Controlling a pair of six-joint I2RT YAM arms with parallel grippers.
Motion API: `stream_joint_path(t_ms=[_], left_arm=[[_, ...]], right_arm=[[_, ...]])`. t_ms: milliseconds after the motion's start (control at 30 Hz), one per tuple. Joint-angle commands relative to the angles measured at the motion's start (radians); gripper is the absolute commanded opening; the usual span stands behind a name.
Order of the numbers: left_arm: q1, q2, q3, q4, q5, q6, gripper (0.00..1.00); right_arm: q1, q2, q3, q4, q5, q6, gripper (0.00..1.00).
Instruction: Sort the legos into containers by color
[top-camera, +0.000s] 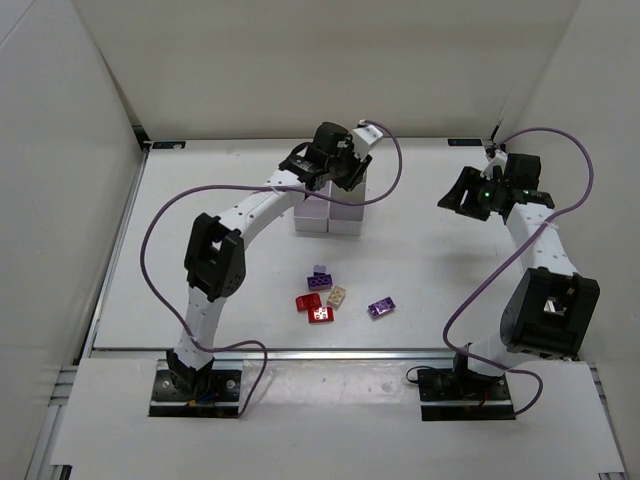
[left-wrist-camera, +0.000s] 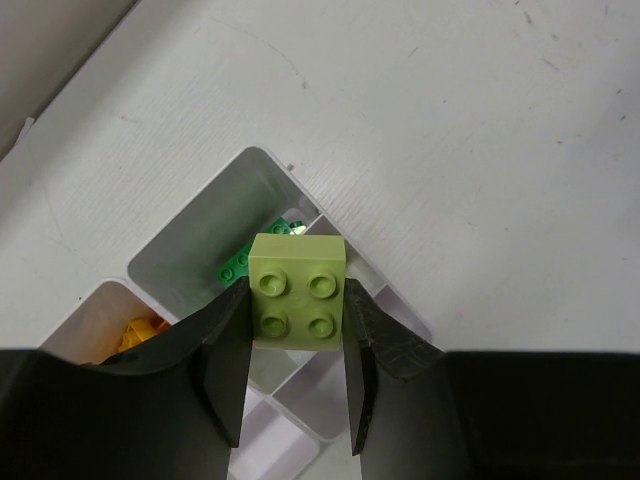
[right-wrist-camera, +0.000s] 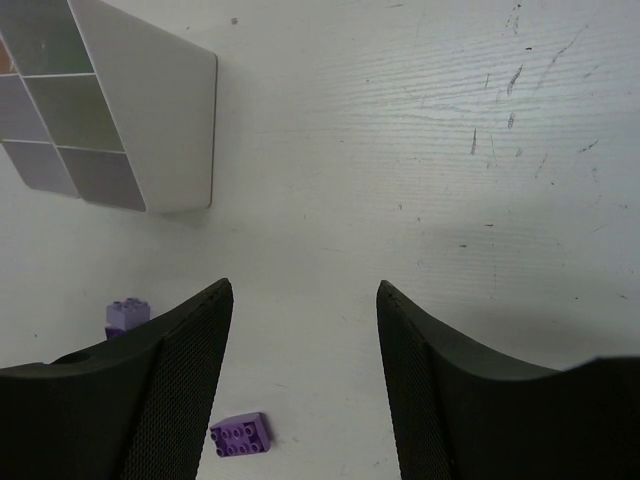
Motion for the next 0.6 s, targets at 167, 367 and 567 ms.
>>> stream_joint_path(t_ms=[167,367,567], left_arm=[[-0.003,0.046,0.051,-0.004,-0.061,0.08,0.11],[-0.003,0.055,0.035,-0.004,-0.065,0.098,0.16],[-0.005,0.064,0.032,-0.025,-0.062,0.114,0.36]], right_arm=[[0.003,0.018,0.04,0.025,-0.019,-0.007,0.64],[0.003,0.026,0.043,0.022,-0.019,-0.014,0.64],[0.003,0.031,0.043,0.025,-0.019,-0.016,0.64]])
